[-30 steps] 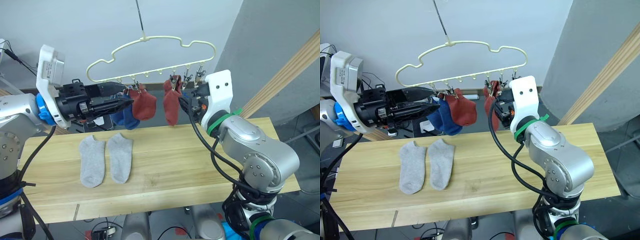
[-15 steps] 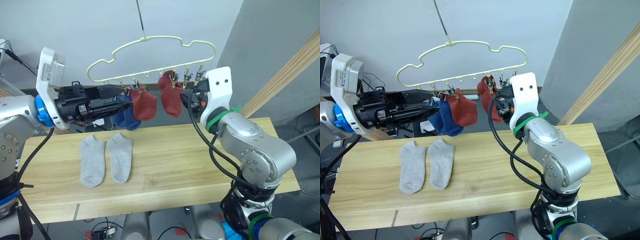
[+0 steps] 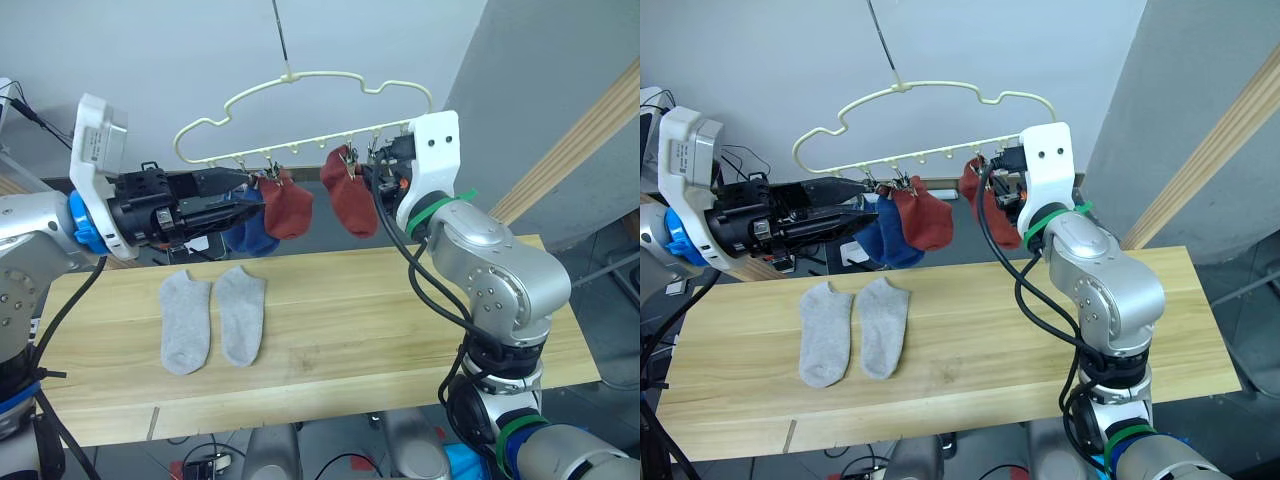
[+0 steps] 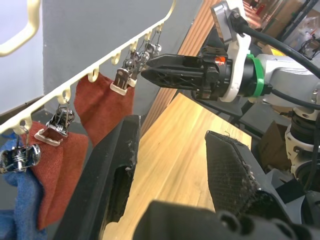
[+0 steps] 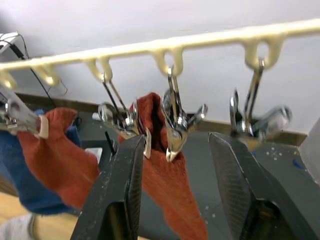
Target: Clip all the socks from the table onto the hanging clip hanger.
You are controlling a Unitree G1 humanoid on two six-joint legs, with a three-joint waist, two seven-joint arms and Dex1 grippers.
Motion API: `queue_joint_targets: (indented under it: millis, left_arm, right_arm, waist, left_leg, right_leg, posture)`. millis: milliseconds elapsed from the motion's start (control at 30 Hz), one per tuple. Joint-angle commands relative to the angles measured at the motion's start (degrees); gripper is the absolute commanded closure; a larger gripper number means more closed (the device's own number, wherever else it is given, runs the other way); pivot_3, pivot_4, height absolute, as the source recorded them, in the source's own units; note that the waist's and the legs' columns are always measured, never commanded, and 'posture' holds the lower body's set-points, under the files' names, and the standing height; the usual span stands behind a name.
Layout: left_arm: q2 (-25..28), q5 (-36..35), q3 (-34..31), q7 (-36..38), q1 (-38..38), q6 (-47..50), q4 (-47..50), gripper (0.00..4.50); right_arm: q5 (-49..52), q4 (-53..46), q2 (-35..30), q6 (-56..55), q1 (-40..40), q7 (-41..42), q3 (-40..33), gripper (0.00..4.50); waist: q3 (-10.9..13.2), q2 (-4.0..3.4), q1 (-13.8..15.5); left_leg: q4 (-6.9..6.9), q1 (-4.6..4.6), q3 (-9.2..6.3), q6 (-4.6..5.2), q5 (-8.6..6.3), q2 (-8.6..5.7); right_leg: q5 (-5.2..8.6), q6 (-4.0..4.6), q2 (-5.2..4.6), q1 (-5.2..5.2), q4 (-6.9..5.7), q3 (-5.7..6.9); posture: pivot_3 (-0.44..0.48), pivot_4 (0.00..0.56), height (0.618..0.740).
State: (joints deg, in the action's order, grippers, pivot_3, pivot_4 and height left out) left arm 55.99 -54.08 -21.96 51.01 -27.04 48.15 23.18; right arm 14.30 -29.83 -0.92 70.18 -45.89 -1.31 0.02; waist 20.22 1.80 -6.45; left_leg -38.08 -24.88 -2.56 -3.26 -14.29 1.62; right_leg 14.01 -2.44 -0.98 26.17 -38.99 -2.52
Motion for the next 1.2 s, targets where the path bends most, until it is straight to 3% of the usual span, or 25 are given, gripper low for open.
queue_joint_targets:
  millis: [33, 1200]
  left_arm:
    - [0.58, -1.50, -2.33, -0.58, 0.05, -0.61, 2.10, 2.10]
    - [1.02, -3.47, -1.95, -6.19, 0.20, 0.09, 4.47, 2.10]
  right_arm:
    - [-0.71, 0.02, 0.13, -2.78, -1.24, -0.03, 0.00, 2.39]
    - [-4.16, 13.06, 2.80, -12.77, -7.09, -0.43, 0.16, 2.39]
  waist:
    - [0.00, 0.01, 0.07]
    - [-0.01, 0.01, 0.47]
  left_leg:
    - [0.00, 0.00, 0.00, 0.00, 0.00, 0.00]
    - [-0.03, 0.00, -0.01, 0.02, 0.02, -0.01]
  right_leg:
    - [0.00, 0.00, 0.00, 0.00, 0.00, 0.00]
    - [-0.01, 0.02, -0.02, -0.01, -0.04, 0.02]
  posture:
    - [-0.145, 0.314, 0.740]
    - [-0.102, 0.317, 0.740]
